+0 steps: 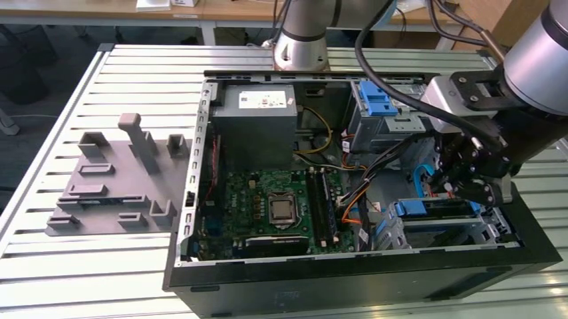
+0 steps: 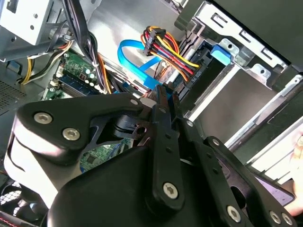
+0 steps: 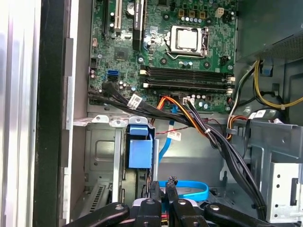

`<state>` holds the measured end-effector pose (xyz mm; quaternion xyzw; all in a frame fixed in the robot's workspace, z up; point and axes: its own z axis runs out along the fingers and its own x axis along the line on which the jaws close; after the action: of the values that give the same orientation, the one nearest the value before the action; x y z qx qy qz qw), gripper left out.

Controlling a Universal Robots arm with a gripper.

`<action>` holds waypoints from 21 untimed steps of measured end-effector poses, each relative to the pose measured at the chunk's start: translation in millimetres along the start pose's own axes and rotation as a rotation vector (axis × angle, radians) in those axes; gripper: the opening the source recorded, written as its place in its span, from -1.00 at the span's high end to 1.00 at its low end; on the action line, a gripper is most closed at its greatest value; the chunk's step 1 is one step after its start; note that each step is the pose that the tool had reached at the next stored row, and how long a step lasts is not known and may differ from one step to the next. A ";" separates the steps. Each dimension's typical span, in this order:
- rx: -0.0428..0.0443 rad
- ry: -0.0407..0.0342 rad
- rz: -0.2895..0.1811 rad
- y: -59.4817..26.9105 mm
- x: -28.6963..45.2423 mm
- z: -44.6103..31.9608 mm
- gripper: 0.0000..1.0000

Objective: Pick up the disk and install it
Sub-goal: 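Insert the second disk wire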

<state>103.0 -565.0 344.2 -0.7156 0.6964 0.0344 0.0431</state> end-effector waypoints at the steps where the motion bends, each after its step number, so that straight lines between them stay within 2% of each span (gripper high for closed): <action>1: 0.0003 0.0004 0.004 0.0 0.4 0.3 0.68; 12: 0.0006 0.0002 0.006 0.2 1.7 2.1 0.68; 21: 0.0006 0.0003 0.006 0.3 6.5 2.6 0.68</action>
<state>102.9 -571.1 340.8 -0.7136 0.6984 0.0342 0.0431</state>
